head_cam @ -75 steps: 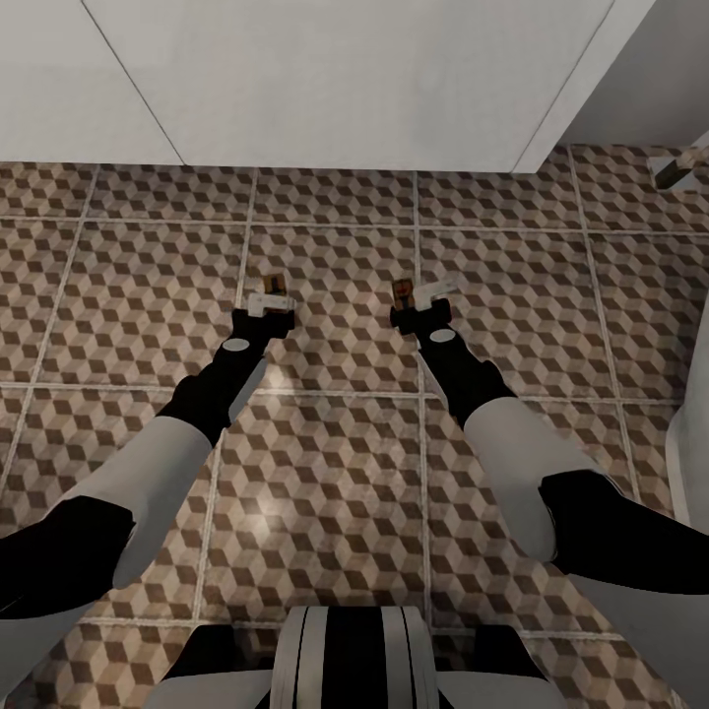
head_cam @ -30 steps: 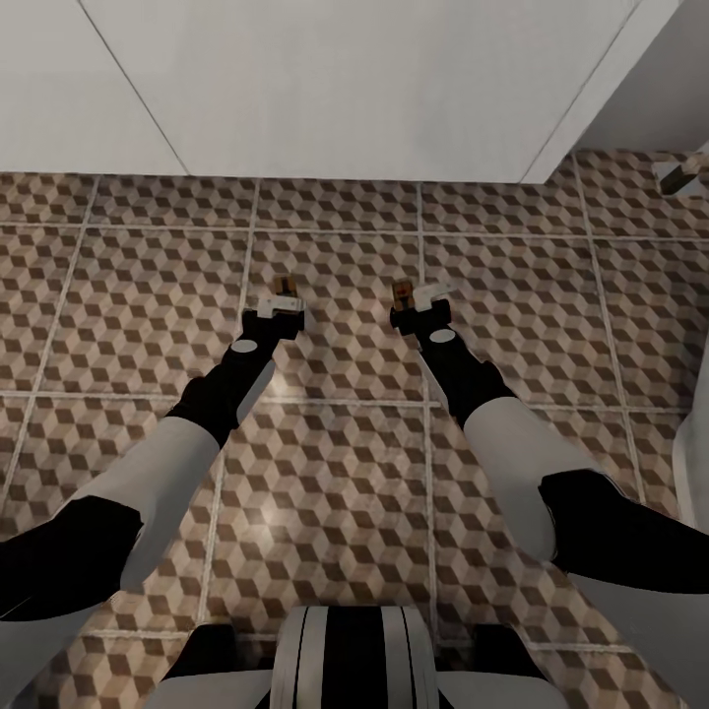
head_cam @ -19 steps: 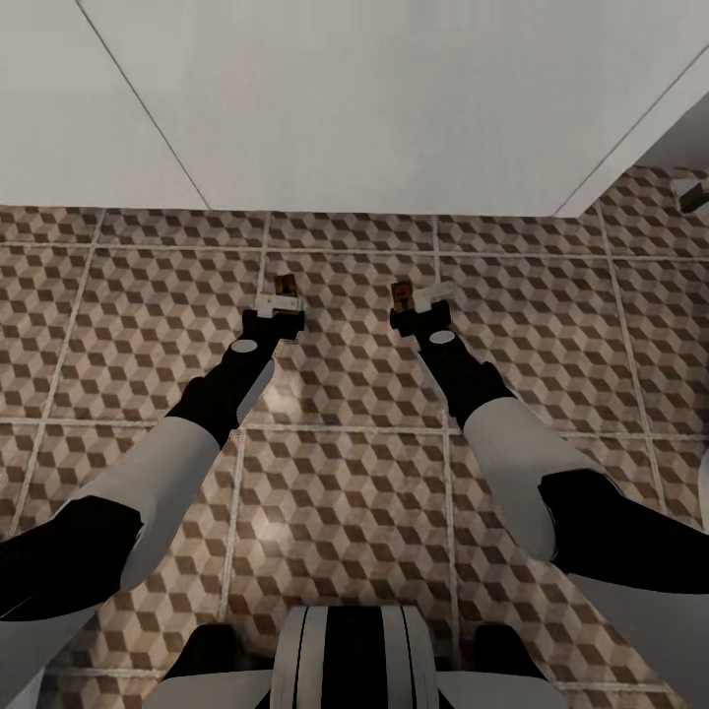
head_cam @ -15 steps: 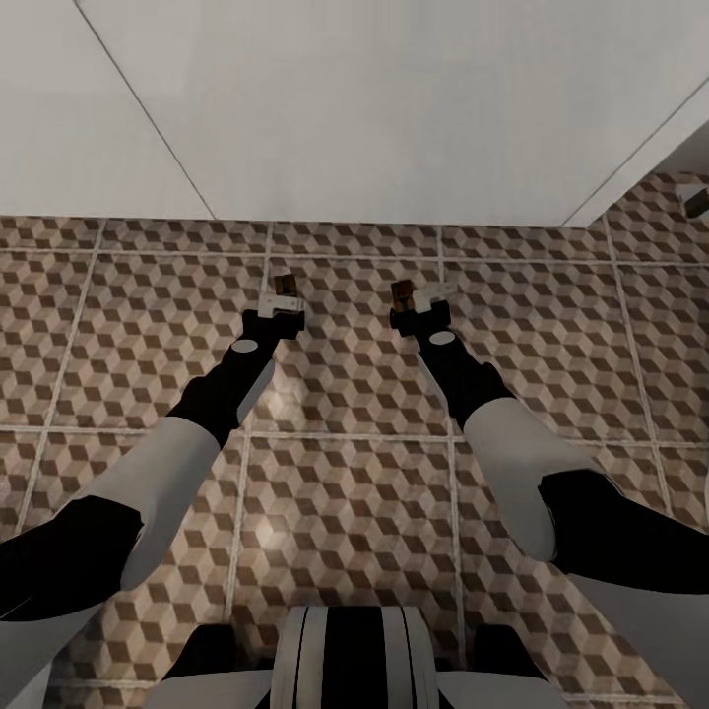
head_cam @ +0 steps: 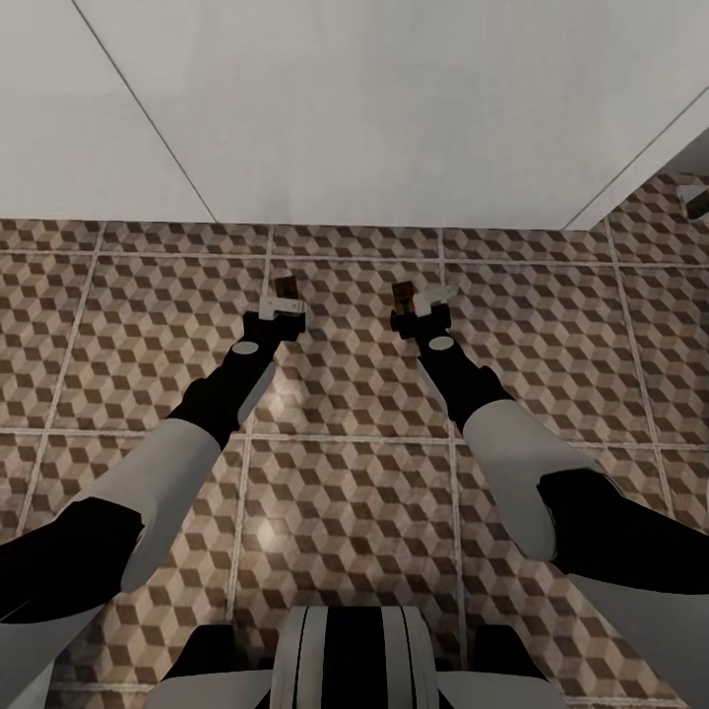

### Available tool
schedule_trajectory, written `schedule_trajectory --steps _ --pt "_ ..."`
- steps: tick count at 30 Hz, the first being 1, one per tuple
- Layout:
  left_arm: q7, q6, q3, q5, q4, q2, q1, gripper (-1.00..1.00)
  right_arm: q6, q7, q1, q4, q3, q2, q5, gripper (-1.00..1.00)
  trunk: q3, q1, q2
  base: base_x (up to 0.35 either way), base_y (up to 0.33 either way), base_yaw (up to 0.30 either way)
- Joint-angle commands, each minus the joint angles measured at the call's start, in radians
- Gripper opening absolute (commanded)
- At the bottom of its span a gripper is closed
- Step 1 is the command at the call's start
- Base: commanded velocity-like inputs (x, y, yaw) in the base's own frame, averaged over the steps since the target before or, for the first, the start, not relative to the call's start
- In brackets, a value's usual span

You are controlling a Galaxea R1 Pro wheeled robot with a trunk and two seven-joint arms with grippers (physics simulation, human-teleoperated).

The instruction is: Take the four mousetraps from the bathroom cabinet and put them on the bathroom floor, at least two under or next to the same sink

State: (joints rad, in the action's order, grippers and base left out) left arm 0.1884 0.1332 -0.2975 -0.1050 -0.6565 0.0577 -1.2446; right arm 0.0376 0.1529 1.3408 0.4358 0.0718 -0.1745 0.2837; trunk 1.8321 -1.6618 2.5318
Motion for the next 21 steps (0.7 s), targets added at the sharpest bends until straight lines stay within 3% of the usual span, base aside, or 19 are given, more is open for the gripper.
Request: schedule_trajectory --steps 1,21 --pt "0.009 0.005 -0.006 -0.009 -0.002 -0.001 0.000 -1.00 0.003 0.005 0.000 -0.001 0.003 0.000 0.006 -1.00 0.000 0.000 0.000 0.000 0.000 0.000" --pt "0.011 -0.063 -0.006 -0.009 0.058 -0.001 0.016 -1.00 0.000 0.005 0.000 -0.004 0.003 0.000 0.004 -1.00 0.000 0.000 0.000 0.000 0.000 0.000"
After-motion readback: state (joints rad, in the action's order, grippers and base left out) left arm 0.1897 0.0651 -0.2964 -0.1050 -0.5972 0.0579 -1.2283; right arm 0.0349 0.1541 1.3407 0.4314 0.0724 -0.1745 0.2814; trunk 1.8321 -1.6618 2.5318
